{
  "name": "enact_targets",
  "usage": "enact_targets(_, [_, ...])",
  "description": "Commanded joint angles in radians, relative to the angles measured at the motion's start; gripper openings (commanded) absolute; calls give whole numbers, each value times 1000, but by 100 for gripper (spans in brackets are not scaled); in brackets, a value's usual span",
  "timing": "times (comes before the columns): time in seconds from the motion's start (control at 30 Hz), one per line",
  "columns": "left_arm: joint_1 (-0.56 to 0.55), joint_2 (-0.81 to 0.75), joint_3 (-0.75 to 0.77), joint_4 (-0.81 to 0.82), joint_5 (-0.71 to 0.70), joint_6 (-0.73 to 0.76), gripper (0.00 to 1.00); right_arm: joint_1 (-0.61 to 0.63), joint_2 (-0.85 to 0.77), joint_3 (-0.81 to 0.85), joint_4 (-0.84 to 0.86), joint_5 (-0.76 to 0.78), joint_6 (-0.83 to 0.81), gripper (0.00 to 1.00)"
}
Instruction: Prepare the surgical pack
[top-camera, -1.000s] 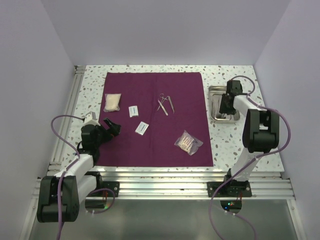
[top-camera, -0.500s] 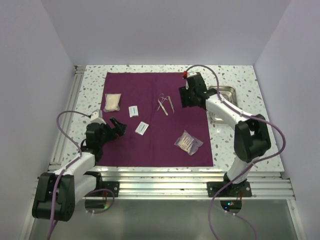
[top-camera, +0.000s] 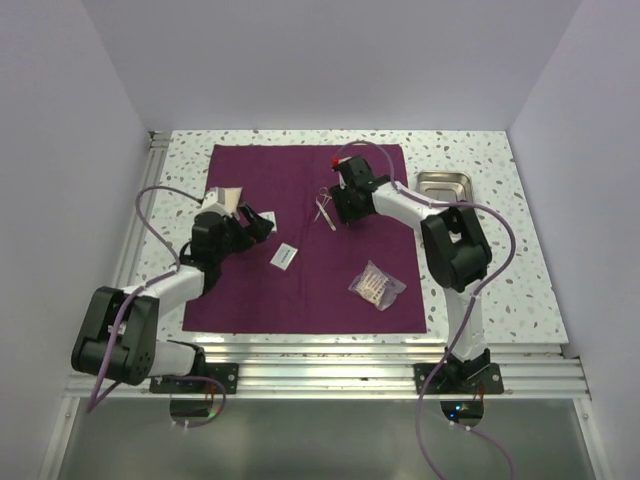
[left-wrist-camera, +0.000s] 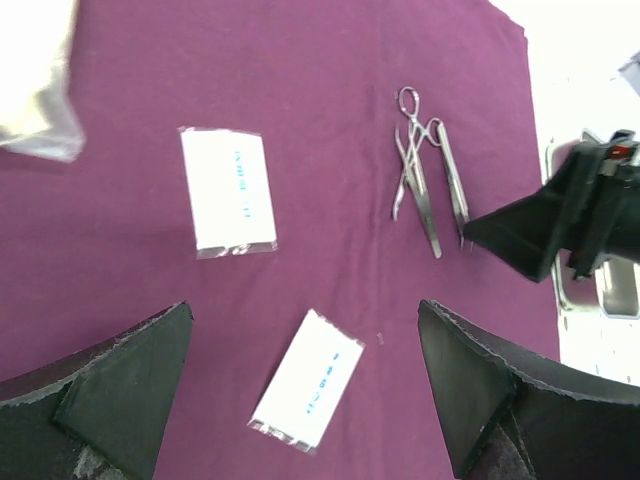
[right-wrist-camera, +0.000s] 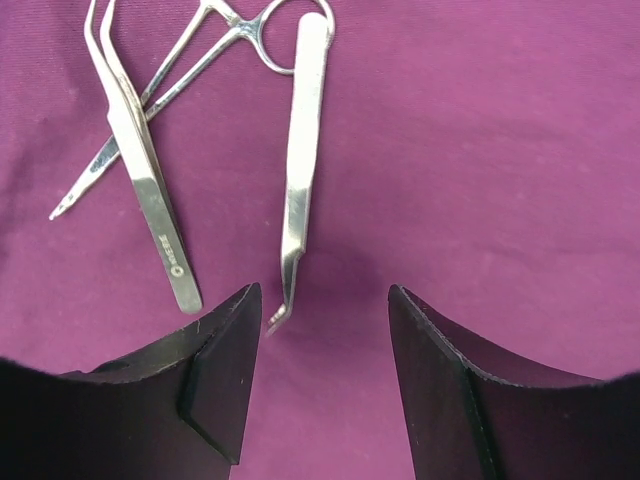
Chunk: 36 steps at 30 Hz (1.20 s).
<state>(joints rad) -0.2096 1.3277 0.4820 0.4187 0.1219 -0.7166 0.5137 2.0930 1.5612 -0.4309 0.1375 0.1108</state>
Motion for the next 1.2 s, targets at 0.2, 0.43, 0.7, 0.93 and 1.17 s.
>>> enact_targets(0.2, [-93,85,110,134,-112,5,98,8,77,85,12,-10,-5,54])
enact_targets(0.43, [-119,85,84,152,-140,37,98,9,122,129,12,2,15,32])
enact_targets(0.7, [-146,61,49,166,-196,75,98,-9,39,77,35,-12,24,15])
enact_targets(0.93, [-160,70,50,173,-191,77,98,-116,-126,-29,80,-88,55,12])
enact_targets(1.17, [-171,71,55,170,-180,71,98,-280,-296,-141,49,-66,64,13])
